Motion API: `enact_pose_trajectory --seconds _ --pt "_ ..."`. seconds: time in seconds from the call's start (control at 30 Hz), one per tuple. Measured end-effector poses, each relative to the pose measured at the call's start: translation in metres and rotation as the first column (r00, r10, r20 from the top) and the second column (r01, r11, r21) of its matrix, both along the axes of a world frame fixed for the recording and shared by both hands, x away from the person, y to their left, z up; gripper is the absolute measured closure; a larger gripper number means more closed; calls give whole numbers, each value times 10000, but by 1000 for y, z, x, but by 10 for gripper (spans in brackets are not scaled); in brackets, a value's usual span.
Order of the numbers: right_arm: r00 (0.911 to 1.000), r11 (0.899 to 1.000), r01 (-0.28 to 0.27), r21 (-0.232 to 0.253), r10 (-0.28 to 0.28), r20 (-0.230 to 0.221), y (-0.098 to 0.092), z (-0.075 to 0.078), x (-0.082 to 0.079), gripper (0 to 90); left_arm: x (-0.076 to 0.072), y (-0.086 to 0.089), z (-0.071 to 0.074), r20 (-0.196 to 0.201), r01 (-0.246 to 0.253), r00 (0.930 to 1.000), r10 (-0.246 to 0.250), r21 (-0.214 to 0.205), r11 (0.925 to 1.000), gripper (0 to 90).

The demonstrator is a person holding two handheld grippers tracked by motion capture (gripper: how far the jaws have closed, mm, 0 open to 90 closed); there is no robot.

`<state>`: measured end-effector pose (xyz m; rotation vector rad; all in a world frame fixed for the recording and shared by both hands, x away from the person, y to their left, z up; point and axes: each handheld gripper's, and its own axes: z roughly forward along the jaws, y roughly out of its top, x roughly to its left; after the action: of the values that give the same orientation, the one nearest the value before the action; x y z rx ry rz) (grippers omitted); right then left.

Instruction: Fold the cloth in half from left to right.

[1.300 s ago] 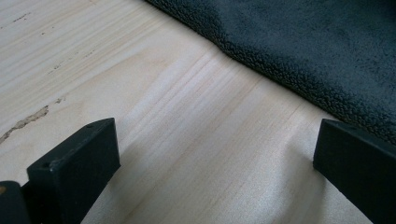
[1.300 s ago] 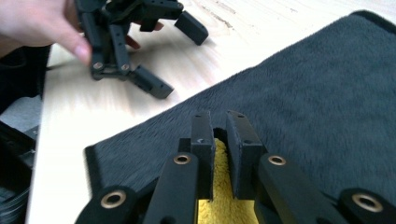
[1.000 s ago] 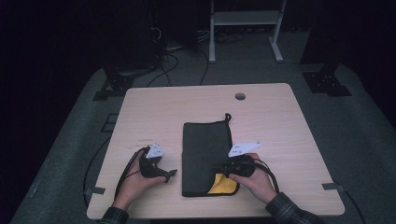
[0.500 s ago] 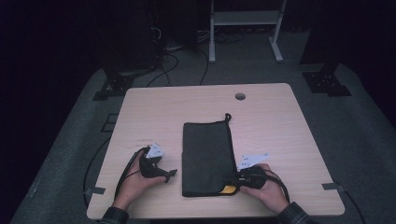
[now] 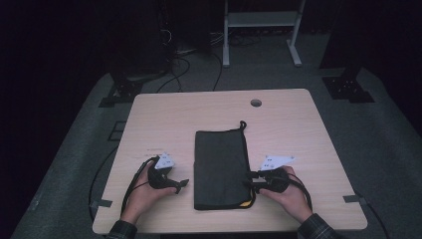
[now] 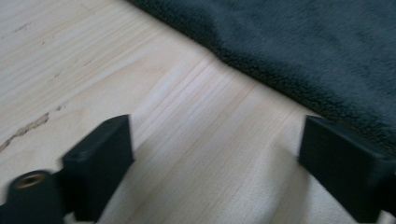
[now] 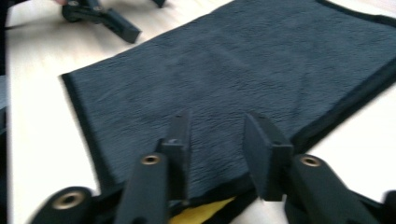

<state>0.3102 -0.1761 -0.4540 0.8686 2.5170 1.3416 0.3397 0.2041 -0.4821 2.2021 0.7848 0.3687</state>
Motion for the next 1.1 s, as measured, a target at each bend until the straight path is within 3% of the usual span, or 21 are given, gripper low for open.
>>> enact_pose_trajectory --seconds 0.23,0.3,0.4,0.57,0.8,1.1 --pt "9992 9991 408 -106 -408 46 -4 1 24 523 3 0 2 86 139 9999 -138 -153 9998 346" --pt "9989 9986 475 -221 -473 73 -6 3 32 510 6 0 6 -278 -18 9996 16 -69 10000 395" --pt "9978 9976 665 -206 -664 68 -9 6 45 506 13 -1 11 -669 -177 9977 146 -463 9988 426" --pt "9954 9953 940 -230 -936 204 -11 10 64 505 27 -6 19 -689 -219 9975 185 -492 9986 399" --pt "9934 9933 1105 -330 -1094 344 -7 15 90 504 55 -17 32 -566 -156 9983 128 -496 9986 427" --pt "9914 9908 1273 -450 -1258 352 2 13 126 498 93 -30 38 -519 -272 9983 252 -384 9989 435"
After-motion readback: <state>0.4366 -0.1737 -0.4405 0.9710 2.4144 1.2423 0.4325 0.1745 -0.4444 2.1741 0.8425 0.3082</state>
